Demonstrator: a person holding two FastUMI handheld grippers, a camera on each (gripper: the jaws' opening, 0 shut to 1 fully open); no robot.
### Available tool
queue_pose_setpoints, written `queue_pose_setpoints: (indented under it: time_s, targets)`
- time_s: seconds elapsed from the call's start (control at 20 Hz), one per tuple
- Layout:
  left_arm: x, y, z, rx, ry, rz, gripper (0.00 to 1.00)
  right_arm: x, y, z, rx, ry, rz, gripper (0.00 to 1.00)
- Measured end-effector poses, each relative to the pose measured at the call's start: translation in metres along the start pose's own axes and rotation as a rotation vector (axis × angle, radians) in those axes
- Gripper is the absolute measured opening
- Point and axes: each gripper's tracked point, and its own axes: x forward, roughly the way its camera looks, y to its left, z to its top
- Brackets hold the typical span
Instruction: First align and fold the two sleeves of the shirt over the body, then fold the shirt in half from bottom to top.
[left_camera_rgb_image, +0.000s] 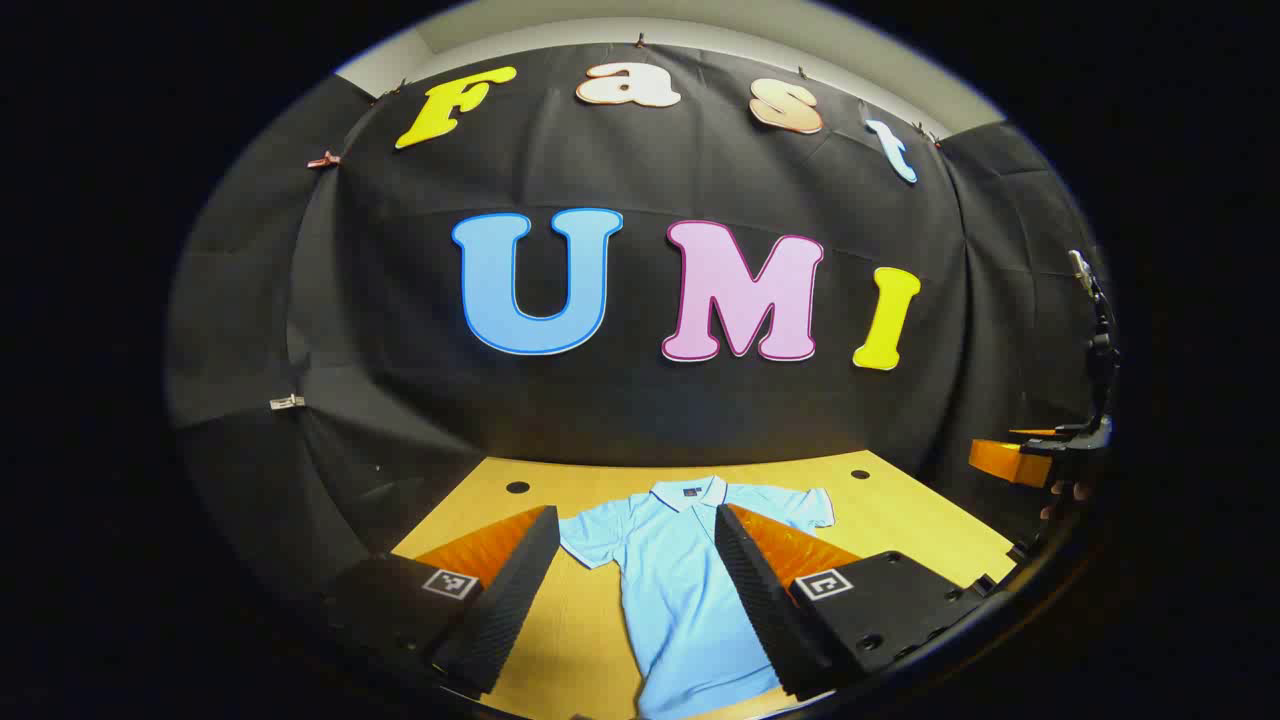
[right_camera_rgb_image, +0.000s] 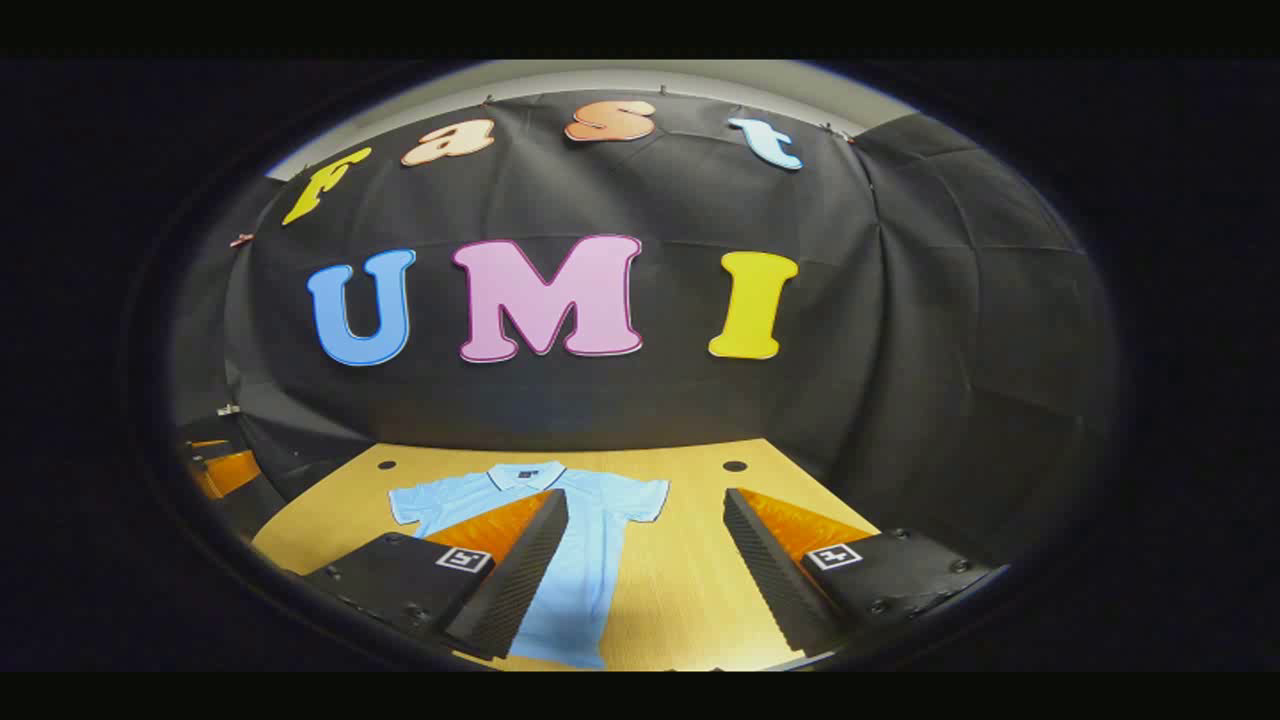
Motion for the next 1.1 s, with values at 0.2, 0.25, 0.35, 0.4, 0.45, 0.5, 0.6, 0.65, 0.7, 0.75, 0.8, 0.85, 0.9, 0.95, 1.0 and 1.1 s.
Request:
queue_pose_setpoints:
  time_s: [0.2, 0.25, 0.35, 0.4, 0.45, 0.5, 0.6, 0.65, 0.7, 0.75, 0.8, 0.85, 0.9, 0.95, 1.0, 1.1]
  targets:
    - [0.003, -0.010, 0.000, 0.002, -0.002, -0.022, 0.99, -0.002, -0.008, 0.000, 0.004, -0.001, -0.013, 0.98]
    - [0.004, -0.012, 0.000, 0.007, -0.002, -0.027, 0.99, -0.002, -0.010, 0.001, 0.006, -0.001, -0.017, 0.98]
    - [0.005, -0.015, 0.001, 0.013, -0.001, -0.034, 0.99, -0.002, -0.014, 0.001, 0.010, -0.002, -0.024, 0.98]
    - [0.006, -0.016, 0.003, 0.015, -0.004, -0.037, 0.99, 0.000, -0.016, 0.001, 0.012, -0.002, -0.027, 0.98]
    - [0.007, -0.017, 0.003, 0.017, -0.006, -0.038, 0.99, 0.001, -0.017, 0.001, 0.015, -0.001, -0.029, 0.97]
    - [0.007, -0.018, 0.004, 0.019, -0.006, -0.038, 0.99, 0.003, -0.018, 0.001, 0.017, 0.001, -0.029, 0.97]
    - [0.010, -0.017, 0.002, 0.021, 0.001, -0.033, 0.99, 0.006, -0.016, -0.002, 0.034, 0.010, -0.022, 0.98]
    - [0.011, -0.018, 0.001, 0.022, 0.003, -0.031, 0.99, 0.008, -0.015, -0.004, 0.041, 0.016, -0.020, 0.98]
    - [0.011, -0.018, 0.001, 0.021, 0.003, -0.031, 0.99, 0.010, -0.015, -0.005, 0.047, 0.020, -0.017, 0.98]
    - [0.011, -0.018, 0.001, 0.022, 0.003, -0.029, 0.99, 0.012, -0.014, -0.006, 0.046, 0.021, -0.015, 0.98]
    - [0.012, -0.017, 0.002, 0.023, 0.003, -0.026, 0.99, 0.014, -0.012, -0.007, 0.042, 0.022, -0.011, 0.98]
    - [0.013, -0.017, 0.000, 0.024, 0.005, -0.025, 0.99, 0.016, -0.011, -0.007, 0.037, 0.023, -0.006, 0.98]
    - [0.013, -0.016, 0.000, 0.026, 0.007, -0.022, 0.99, 0.018, -0.010, -0.008, 0.032, 0.024, -0.001, 0.98]
    - [0.014, -0.015, -0.002, 0.028, 0.009, -0.019, 0.99, 0.020, -0.009, -0.008, 0.031, 0.026, 0.002, 0.98]
    - [0.015, -0.014, -0.001, 0.028, 0.012, -0.016, 0.99, 0.023, -0.009, -0.008, 0.031, 0.029, 0.002, 0.98]
    - [0.019, -0.012, -0.002, 0.023, 0.018, -0.009, 0.99, 0.030, -0.011, -0.011, 0.030, 0.047, -0.004, 0.98]
